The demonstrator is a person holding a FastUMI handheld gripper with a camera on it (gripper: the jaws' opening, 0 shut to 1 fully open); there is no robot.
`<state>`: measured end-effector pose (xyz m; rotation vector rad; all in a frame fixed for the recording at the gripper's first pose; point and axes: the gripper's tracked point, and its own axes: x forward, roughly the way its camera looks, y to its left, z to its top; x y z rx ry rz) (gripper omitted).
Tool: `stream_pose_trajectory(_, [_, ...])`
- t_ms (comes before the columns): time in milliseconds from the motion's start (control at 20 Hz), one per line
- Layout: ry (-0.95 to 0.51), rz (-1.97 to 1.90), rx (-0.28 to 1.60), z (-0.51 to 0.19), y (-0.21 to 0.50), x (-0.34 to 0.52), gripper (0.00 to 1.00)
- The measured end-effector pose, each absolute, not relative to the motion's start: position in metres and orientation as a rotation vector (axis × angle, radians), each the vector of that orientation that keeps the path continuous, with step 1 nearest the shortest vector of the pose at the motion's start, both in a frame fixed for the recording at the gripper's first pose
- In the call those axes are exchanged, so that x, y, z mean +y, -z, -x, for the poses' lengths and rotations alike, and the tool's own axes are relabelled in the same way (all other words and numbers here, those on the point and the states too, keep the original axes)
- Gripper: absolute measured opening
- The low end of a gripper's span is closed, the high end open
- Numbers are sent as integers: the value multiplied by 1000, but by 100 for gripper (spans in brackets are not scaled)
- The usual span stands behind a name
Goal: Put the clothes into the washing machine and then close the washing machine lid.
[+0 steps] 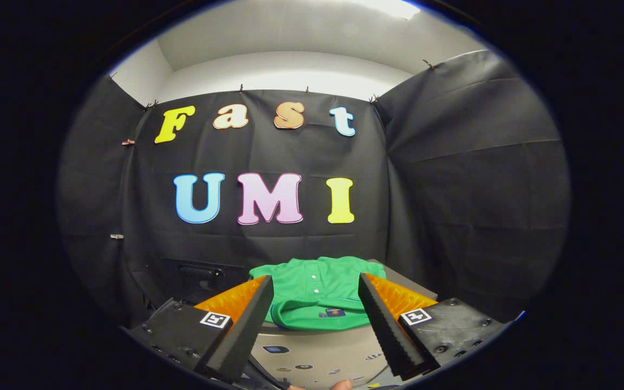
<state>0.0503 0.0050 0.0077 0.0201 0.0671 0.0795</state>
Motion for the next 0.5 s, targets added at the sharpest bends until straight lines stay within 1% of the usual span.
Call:
stream_pose_trajectory(250, [-115,-20,198,-116,-4,10,98])
stream_pose_trajectory(350, [-106,-13,284,-149,11,7,98])
stream_pose_trajectory(500, [-100,14,457,-197,52,5,98])
